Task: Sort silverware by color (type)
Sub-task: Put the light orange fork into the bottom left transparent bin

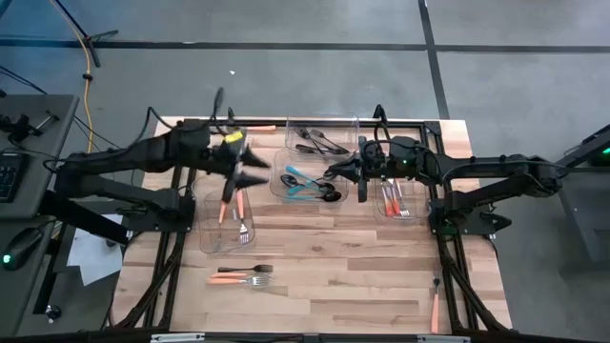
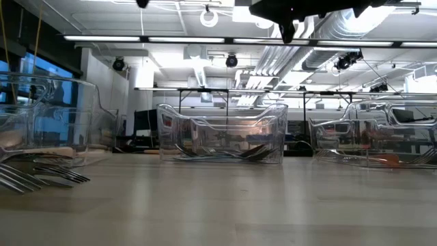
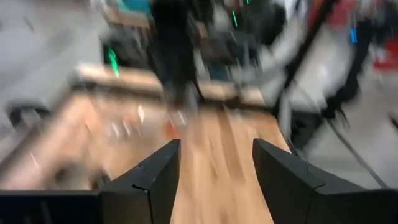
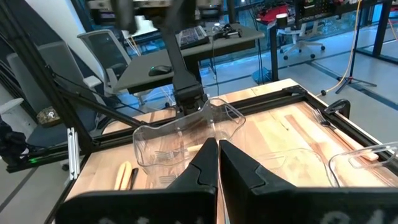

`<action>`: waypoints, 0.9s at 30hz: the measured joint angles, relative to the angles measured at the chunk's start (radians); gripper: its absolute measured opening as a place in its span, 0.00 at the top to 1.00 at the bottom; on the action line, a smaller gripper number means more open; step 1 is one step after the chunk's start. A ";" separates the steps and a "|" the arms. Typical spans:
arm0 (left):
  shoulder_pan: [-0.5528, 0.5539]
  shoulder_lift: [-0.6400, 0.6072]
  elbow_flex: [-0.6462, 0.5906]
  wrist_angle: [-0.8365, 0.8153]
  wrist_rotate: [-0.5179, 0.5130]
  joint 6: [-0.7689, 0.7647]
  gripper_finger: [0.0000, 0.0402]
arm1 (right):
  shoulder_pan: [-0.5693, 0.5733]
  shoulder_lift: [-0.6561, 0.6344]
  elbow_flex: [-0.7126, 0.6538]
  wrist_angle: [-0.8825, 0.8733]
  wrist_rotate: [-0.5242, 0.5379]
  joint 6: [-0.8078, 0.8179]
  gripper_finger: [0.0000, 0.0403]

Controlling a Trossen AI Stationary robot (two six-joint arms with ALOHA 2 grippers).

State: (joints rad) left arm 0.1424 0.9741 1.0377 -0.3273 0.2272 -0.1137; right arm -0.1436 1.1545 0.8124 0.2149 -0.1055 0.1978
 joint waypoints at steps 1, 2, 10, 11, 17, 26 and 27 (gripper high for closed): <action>-0.029 0.003 0.036 -0.097 0.000 -0.003 0.53 | 0.000 0.000 0.000 -0.003 0.000 0.001 1.00; -0.061 0.003 0.063 -0.192 0.000 -0.020 0.53 | 0.000 0.000 0.000 -0.008 0.000 0.001 1.00; -0.447 0.027 0.093 -0.435 -0.128 -0.271 0.53 | 0.000 0.000 0.000 -0.049 0.000 0.000 1.00; -0.503 0.043 0.093 -0.457 -0.163 -0.288 0.53 | 0.000 0.000 0.000 -0.054 0.000 0.001 1.00; -0.789 0.201 0.089 -0.510 -0.338 -0.378 0.53 | 0.000 0.000 0.000 -0.084 0.000 -0.001 1.00; -0.981 0.489 0.005 -0.381 -0.369 -0.521 0.53 | -0.002 0.000 0.000 -0.125 -0.002 -0.023 1.00; -0.988 0.513 -0.004 -0.358 -0.369 -0.529 0.53 | -0.003 0.000 0.000 -0.128 -0.002 -0.023 1.00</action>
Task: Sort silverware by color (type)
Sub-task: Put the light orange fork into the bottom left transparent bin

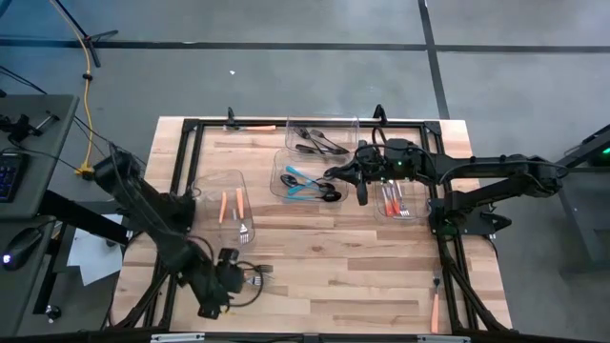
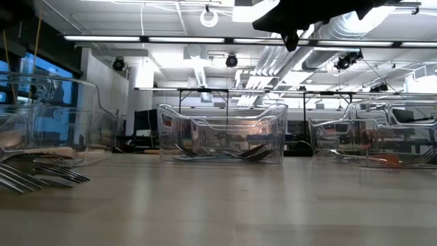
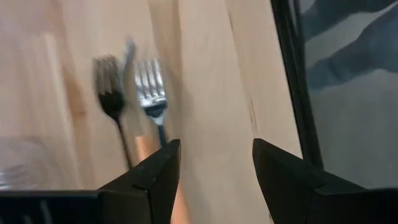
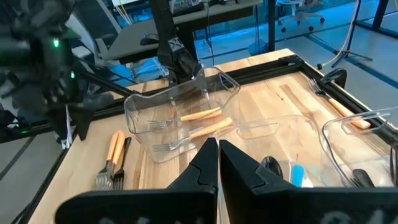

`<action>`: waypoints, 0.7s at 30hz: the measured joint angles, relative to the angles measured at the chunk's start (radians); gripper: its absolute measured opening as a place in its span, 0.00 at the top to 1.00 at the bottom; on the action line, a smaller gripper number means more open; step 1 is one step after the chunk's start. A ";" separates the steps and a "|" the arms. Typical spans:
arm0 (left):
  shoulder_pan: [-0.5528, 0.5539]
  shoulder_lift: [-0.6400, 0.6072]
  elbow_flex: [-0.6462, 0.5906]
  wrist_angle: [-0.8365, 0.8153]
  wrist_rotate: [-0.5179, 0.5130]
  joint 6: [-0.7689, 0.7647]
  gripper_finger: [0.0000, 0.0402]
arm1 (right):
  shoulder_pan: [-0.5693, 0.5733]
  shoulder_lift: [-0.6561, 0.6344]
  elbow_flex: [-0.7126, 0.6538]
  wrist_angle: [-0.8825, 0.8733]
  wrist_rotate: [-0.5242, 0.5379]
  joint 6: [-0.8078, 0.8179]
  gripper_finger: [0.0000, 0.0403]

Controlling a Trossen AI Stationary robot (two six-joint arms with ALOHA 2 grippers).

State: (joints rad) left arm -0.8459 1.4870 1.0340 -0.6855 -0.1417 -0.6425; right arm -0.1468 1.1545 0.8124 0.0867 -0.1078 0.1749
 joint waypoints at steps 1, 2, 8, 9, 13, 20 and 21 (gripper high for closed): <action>-0.004 0.021 -0.012 0.023 0.001 -0.011 0.53 | -0.002 0.000 0.000 -0.002 0.000 0.000 1.00; -0.007 0.038 -0.024 0.035 0.001 -0.026 0.53 | -0.004 0.000 0.000 -0.004 -0.001 0.000 1.00; -0.006 0.118 -0.067 0.049 -0.044 -0.115 0.53 | -0.024 0.000 0.000 -0.025 -0.007 0.000 1.00; -0.006 0.123 -0.068 0.048 -0.058 -0.128 0.53 | -0.029 0.000 0.000 -0.028 -0.011 0.000 1.00; -0.006 0.142 -0.068 0.053 -0.101 -0.158 0.53 | -0.040 0.000 0.000 -0.041 -0.020 0.000 1.00; -0.005 0.107 -0.072 0.050 -0.100 -0.157 0.53 | -0.044 0.000 0.000 -0.046 -0.020 0.000 1.00; -0.005 0.094 -0.072 0.044 -0.101 -0.151 0.53 | -0.044 0.000 0.000 -0.046 -0.020 0.000 1.00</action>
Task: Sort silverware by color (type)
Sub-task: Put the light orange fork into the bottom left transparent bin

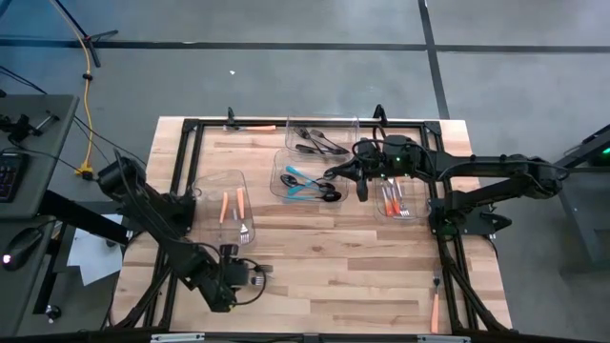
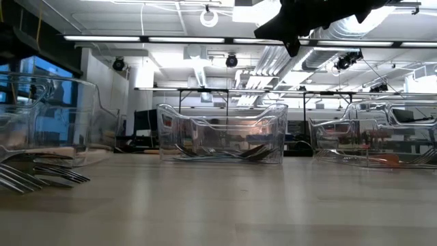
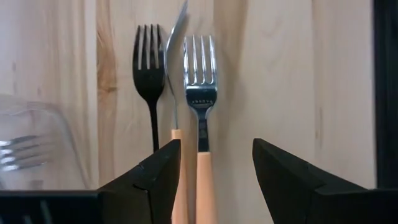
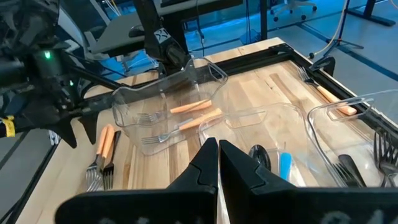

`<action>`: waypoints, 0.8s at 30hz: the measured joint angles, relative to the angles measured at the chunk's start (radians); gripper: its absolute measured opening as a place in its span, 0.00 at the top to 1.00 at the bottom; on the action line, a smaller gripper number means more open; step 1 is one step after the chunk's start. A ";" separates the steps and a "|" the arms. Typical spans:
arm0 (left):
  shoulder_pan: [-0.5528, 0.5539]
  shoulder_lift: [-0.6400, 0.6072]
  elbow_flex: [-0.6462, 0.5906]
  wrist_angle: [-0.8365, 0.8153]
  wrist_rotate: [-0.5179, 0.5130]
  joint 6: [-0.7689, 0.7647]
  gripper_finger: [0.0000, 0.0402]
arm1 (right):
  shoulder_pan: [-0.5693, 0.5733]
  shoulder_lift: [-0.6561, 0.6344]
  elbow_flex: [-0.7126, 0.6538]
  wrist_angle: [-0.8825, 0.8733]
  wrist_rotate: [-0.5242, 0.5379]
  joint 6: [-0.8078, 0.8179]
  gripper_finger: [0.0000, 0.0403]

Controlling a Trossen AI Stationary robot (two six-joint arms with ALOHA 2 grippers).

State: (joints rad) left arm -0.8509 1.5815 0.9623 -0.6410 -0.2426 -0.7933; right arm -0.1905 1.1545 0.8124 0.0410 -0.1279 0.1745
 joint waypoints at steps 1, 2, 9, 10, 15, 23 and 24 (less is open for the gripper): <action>0.000 -0.014 0.001 -0.007 -0.001 0.001 0.53 | 0.000 0.000 0.000 0.000 0.000 0.000 1.00; 0.000 -0.025 0.001 -0.014 -0.006 0.002 0.53 | 0.000 0.000 0.000 0.000 0.000 0.000 1.00; 0.000 -0.076 0.002 -0.009 -0.036 -0.002 0.53 | 0.000 0.000 0.000 -0.001 0.000 0.000 1.00; 0.000 -0.075 0.002 -0.011 -0.036 -0.015 0.53 | 0.000 0.000 0.000 -0.001 0.000 0.001 1.00; -0.008 -0.047 0.002 0.015 -0.029 -0.098 0.53 | 0.000 0.000 0.000 -0.002 0.000 0.003 1.00; -0.053 0.009 0.038 0.114 -0.029 -0.124 0.53 | 0.000 0.000 0.000 -0.015 0.000 0.003 1.00; -0.057 0.026 0.055 0.079 -0.029 -0.105 0.53 | 0.000 0.000 0.000 -0.016 0.000 0.003 1.00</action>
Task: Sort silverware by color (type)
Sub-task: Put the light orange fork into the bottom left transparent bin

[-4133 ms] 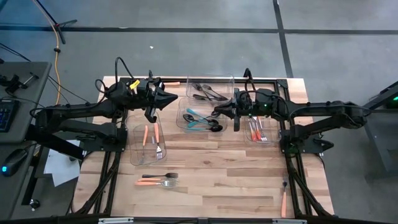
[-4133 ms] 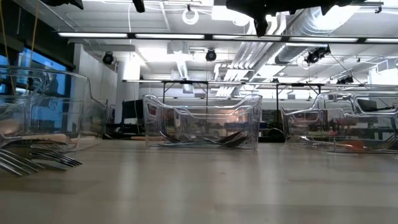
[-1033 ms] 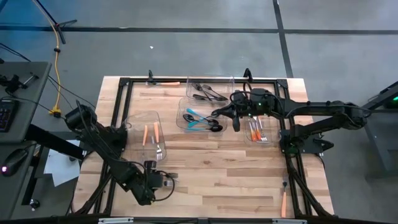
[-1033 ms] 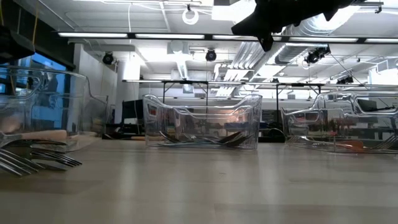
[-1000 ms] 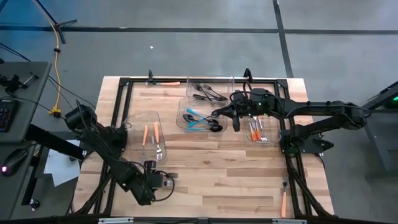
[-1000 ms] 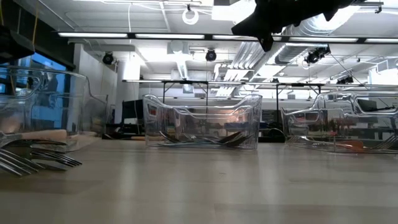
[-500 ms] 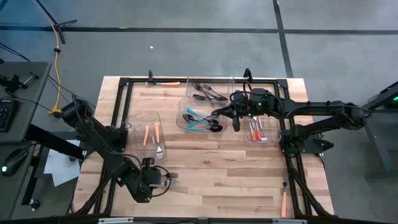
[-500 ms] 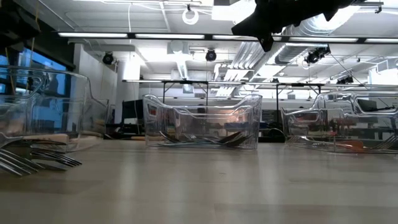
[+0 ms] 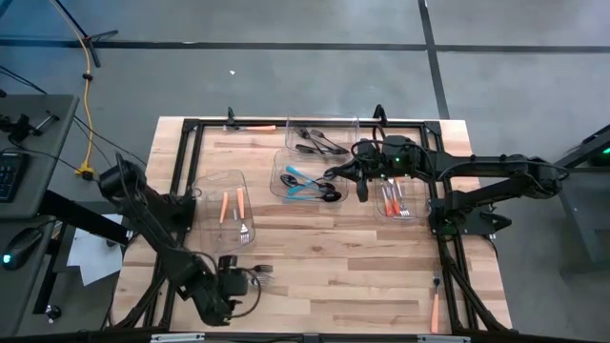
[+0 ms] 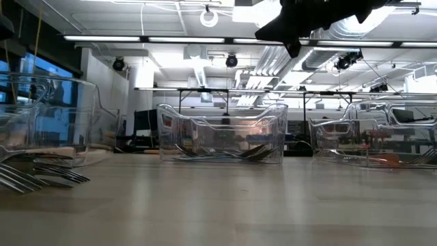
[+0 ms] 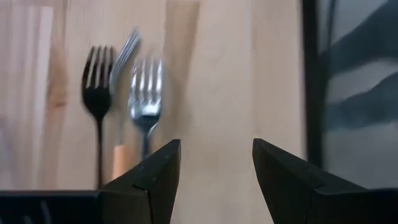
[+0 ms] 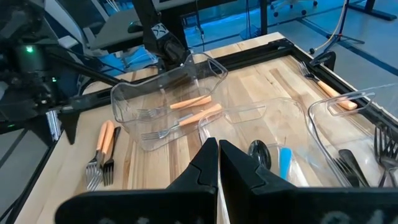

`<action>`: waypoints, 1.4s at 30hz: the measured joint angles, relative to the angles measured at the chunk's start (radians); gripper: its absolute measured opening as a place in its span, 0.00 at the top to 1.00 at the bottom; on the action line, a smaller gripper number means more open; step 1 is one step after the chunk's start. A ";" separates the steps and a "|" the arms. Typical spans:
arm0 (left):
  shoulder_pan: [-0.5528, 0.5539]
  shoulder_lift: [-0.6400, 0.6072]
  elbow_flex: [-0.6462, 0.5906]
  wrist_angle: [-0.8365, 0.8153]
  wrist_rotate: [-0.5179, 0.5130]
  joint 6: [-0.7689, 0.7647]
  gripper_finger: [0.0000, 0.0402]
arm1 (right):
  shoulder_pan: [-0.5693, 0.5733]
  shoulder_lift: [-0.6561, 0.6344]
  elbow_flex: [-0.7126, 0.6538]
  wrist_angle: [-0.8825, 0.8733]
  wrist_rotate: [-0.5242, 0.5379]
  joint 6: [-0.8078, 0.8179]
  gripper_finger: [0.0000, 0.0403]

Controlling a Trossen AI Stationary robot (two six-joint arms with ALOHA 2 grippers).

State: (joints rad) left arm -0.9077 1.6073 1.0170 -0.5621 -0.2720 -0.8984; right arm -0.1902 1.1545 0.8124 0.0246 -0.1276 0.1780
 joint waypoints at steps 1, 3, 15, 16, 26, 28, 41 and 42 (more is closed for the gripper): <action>0.000 0.019 0.018 -0.039 -0.001 0.021 0.53 | 0.000 0.000 0.000 -0.003 0.000 0.000 1.00; 0.003 0.050 0.047 -0.118 -0.015 0.054 0.53 | 0.000 0.000 0.000 -0.007 0.000 0.000 1.00; 0.044 0.165 0.067 -0.137 -0.006 0.027 0.53 | 0.000 0.000 0.000 -0.021 0.000 -0.003 1.00; 0.044 0.174 0.067 -0.139 -0.003 0.017 0.53 | 0.000 0.000 0.000 -0.023 0.000 -0.003 1.00; 0.045 0.217 0.067 -0.141 0.026 -0.016 0.53 | 0.000 0.000 0.000 -0.029 0.000 0.000 1.00; 0.045 0.226 0.067 -0.131 0.047 -0.016 0.53 | 0.000 0.000 0.000 -0.029 0.000 0.000 1.00; 0.052 0.239 0.063 -0.070 0.105 -0.005 0.74 | 0.000 0.000 0.000 -0.037 0.000 -0.003 1.00; 0.052 0.239 0.063 -0.067 0.105 -0.006 0.77 | 0.000 0.000 0.000 -0.037 0.000 -0.003 1.00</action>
State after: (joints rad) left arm -0.8555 1.8465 1.0798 -0.6292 -0.1666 -0.9046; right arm -0.1902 1.1545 0.8124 -0.0120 -0.1272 0.1753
